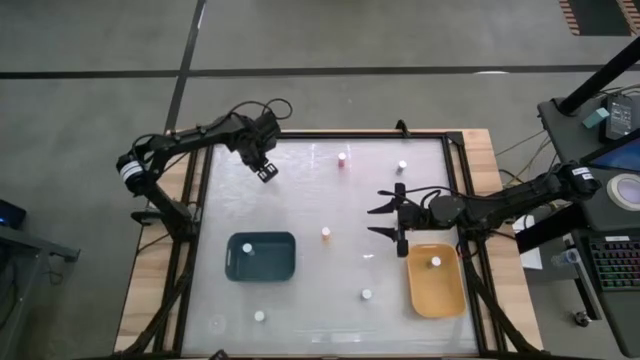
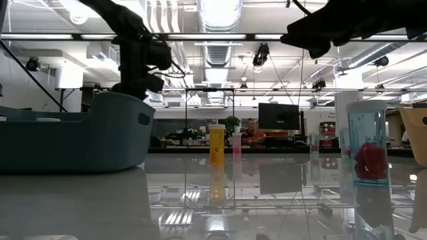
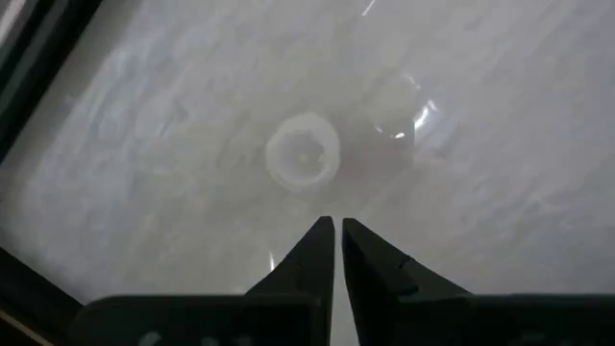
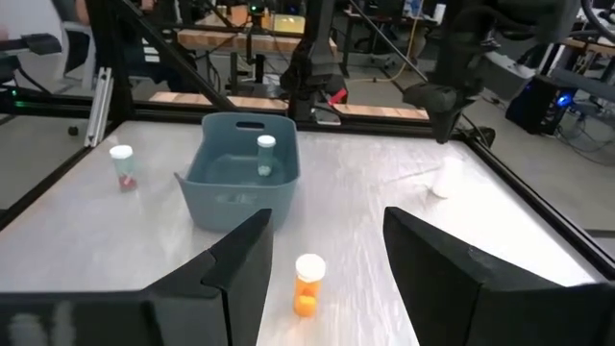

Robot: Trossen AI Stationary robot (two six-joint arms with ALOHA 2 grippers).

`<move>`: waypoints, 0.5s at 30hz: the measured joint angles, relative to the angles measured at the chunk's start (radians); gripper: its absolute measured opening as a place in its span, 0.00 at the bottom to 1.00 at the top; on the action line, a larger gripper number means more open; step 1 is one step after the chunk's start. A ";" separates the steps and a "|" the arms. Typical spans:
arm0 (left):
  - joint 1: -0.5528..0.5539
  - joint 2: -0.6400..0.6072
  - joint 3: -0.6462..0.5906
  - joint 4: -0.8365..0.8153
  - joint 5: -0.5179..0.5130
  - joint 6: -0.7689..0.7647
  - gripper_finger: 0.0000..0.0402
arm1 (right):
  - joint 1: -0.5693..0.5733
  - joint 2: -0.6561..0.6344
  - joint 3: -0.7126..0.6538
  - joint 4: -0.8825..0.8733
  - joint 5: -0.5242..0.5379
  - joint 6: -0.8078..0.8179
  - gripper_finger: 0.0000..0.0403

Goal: Pick and place medicine bottles into bin by pill shape (circle, oval)
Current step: Put the white bottled tablets into the green bin

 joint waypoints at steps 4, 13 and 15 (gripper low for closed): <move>0.006 0.000 -0.001 0.003 0.000 0.007 0.16 | 0.000 0.000 0.000 0.000 0.000 -0.007 0.48; 0.008 0.006 -0.019 0.073 -0.014 -0.073 0.52 | 0.000 0.000 0.000 0.000 0.000 -0.024 0.48; 0.009 0.017 -0.022 0.083 -0.014 -0.084 0.56 | 0.000 0.000 0.000 0.000 0.000 -0.024 0.48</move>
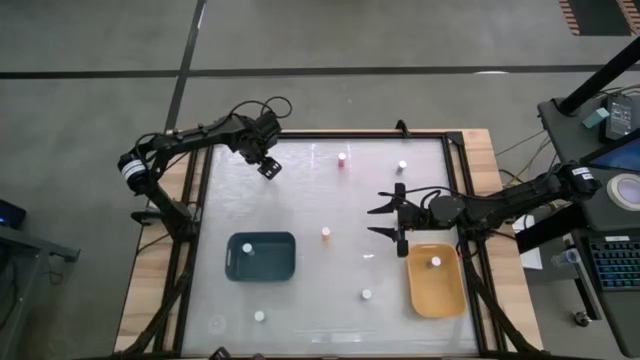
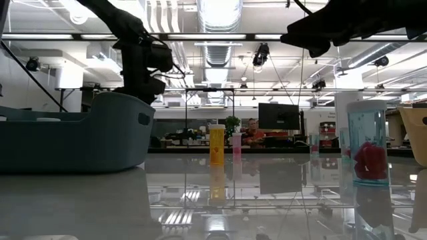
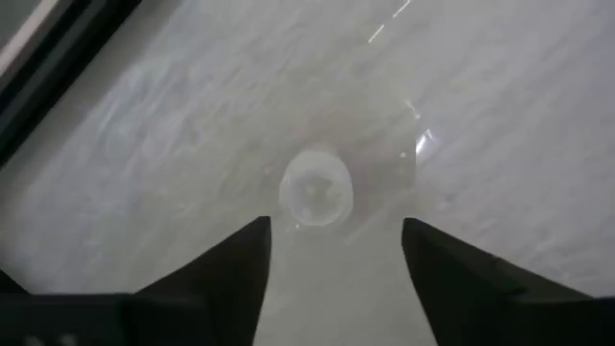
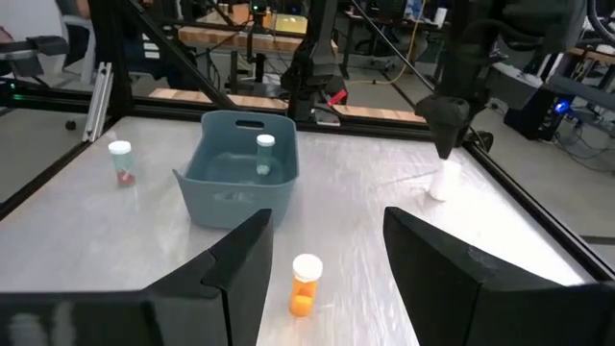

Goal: Pick and place medicine bottles into bin by pill shape (circle, oval)
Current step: Put the white bottled tablets into the green bin

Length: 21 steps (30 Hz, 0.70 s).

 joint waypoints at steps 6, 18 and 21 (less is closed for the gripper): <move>0.004 0.026 -0.004 0.029 -0.031 -0.007 0.59 | 0.000 0.000 0.000 -0.003 0.000 -0.002 0.48; 0.009 0.079 -0.007 0.050 -0.031 -0.007 0.59 | 0.000 0.000 0.000 -0.009 0.000 -0.003 0.48; 0.009 0.091 -0.007 0.051 -0.032 -0.002 0.59 | -0.001 0.000 0.000 -0.018 0.000 -0.003 0.48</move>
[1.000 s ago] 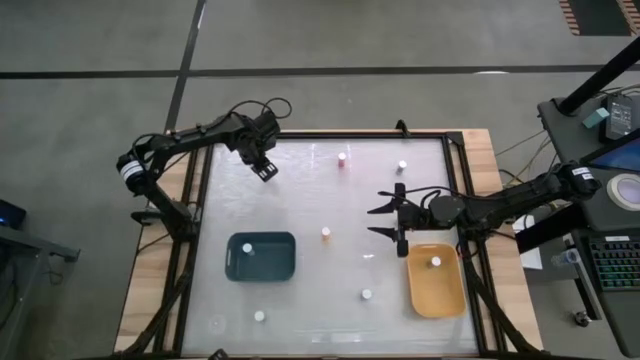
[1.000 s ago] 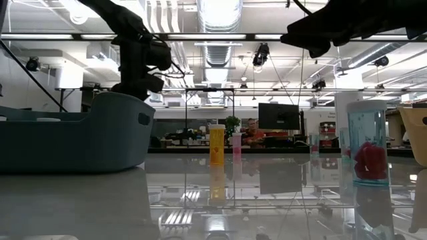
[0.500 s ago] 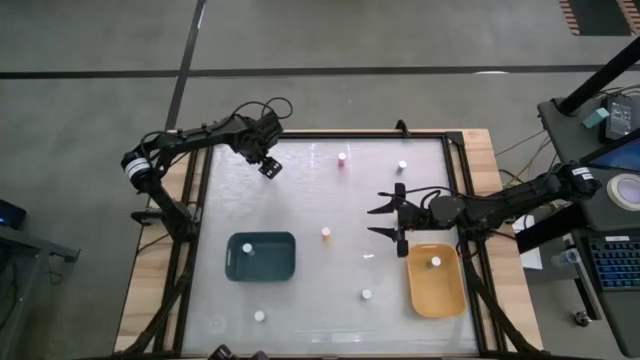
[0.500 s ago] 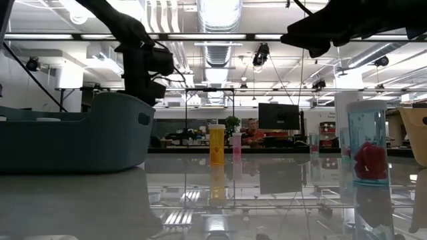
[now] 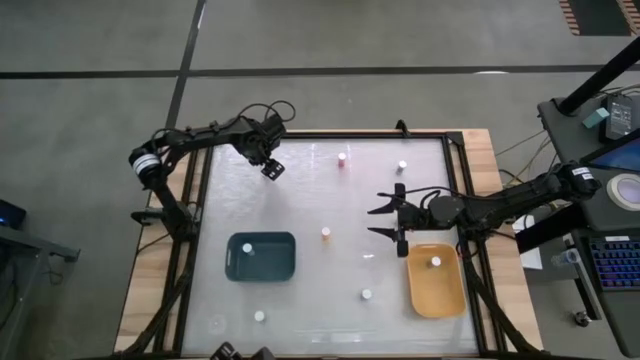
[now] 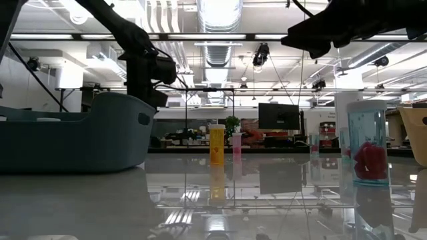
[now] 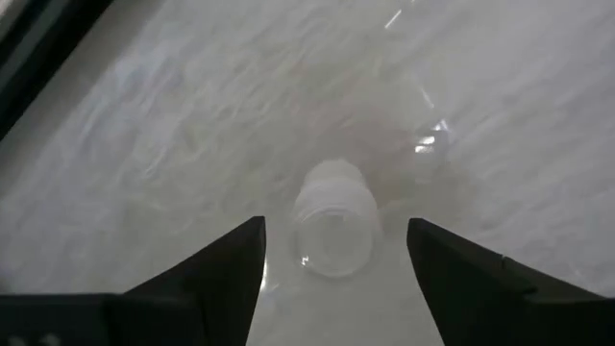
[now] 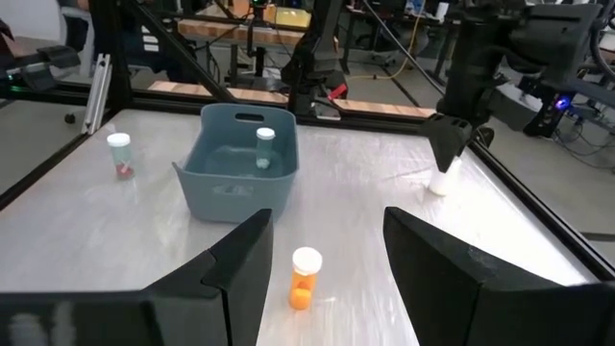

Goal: Pick and place medicine bottles into bin by pill shape (circle, oval)
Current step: Put the white bottled tablets into the green bin

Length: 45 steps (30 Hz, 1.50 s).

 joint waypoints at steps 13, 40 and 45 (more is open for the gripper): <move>0.000 0.003 0.000 0.001 -0.003 0.019 0.42 | -0.009 0.000 0.000 -0.006 0.001 0.000 0.48; -0.238 -0.205 0.079 -0.149 -0.107 -0.041 0.30 | -0.009 0.000 0.000 -0.005 0.001 0.001 0.48; -0.382 -0.267 0.129 -0.211 -0.111 -0.141 0.30 | -0.009 0.000 0.000 -0.005 0.001 0.001 0.48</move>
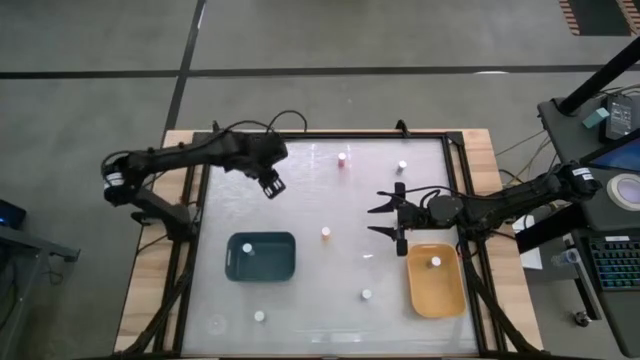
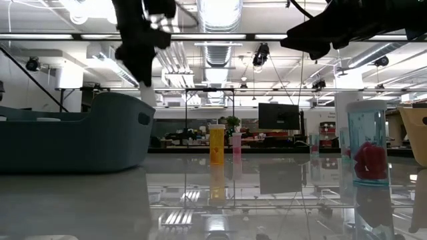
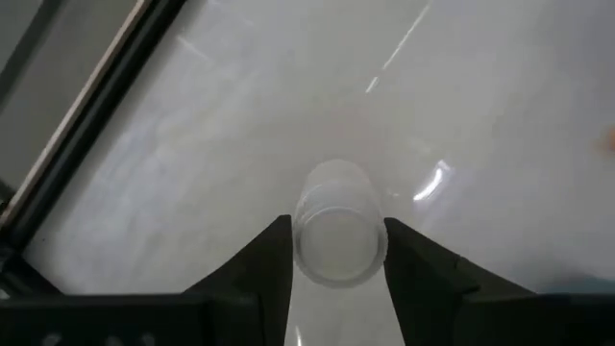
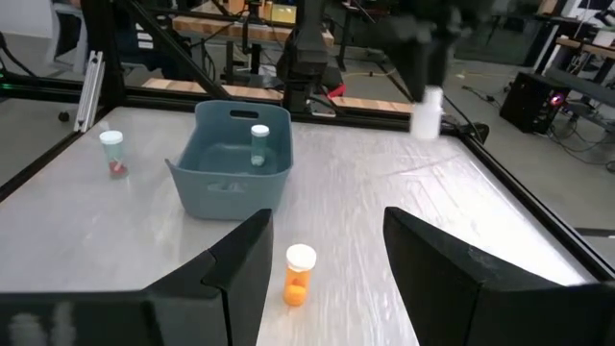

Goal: Pick and place medicine bottles into bin by pill shape (circle, oval)
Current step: Put the white bottled tablets into the green bin

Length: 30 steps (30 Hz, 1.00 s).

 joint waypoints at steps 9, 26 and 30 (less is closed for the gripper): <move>-0.279 -0.006 0.106 -0.174 -0.009 -0.244 0.30 | 0.000 0.000 0.000 0.000 0.000 0.000 0.48; -0.630 0.189 0.262 -0.228 0.101 -0.430 0.30 | 0.000 0.000 0.001 0.001 0.000 -0.003 0.48; -0.672 0.230 0.250 -0.232 0.136 -0.365 0.30 | 0.000 0.000 0.001 0.001 0.000 -0.003 0.48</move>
